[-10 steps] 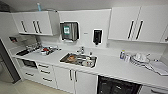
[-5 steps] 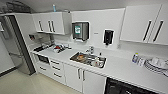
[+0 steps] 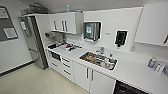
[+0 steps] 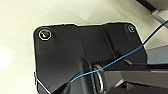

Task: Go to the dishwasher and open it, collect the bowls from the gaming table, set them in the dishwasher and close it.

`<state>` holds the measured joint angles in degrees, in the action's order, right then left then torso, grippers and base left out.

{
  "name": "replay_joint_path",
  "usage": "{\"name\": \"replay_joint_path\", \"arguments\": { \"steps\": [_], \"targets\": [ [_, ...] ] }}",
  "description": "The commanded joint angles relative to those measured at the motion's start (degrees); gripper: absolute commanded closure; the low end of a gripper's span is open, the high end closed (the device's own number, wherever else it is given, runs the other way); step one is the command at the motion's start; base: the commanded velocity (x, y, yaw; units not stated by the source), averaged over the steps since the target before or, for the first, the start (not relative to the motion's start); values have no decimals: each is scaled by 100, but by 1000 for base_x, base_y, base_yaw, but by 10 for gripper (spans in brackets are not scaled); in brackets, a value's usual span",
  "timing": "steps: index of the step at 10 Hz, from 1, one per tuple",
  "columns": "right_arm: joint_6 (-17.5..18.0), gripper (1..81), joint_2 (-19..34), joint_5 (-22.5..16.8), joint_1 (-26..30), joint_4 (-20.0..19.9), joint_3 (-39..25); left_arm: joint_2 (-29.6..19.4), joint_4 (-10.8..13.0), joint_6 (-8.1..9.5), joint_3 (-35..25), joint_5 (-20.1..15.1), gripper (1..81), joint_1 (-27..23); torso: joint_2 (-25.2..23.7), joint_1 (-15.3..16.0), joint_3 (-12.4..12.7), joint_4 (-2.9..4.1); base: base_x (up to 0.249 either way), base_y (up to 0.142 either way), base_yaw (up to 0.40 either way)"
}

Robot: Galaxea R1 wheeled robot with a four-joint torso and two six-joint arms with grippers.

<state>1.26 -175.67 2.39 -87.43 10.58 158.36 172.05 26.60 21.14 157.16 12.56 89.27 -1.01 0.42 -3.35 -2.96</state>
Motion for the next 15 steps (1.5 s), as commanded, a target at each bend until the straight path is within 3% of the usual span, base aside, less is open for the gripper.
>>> {"name": "replay_joint_path", "arguments": {
  "steps": [1, 10, 15],
  "targets": [
    [-90, 10, 3, -300, 274, -47, -34, -21, 38, -22, -1, -245, 10, -256, 0, 0, 0, 0, 0, 0, 316],
    [-117, 10, -15, -309, 248, -74, -34, 6, 82, -31, -1, -280, 10, -256, 0, 0, 0, 0, 0, 0, 317],
    [-117, 10, -15, -309, 256, -74, -60, 14, 73, -128, -1, -289, 10, -256, 0, 0, 0, 0, 0, 0, 317]
  ]
}}
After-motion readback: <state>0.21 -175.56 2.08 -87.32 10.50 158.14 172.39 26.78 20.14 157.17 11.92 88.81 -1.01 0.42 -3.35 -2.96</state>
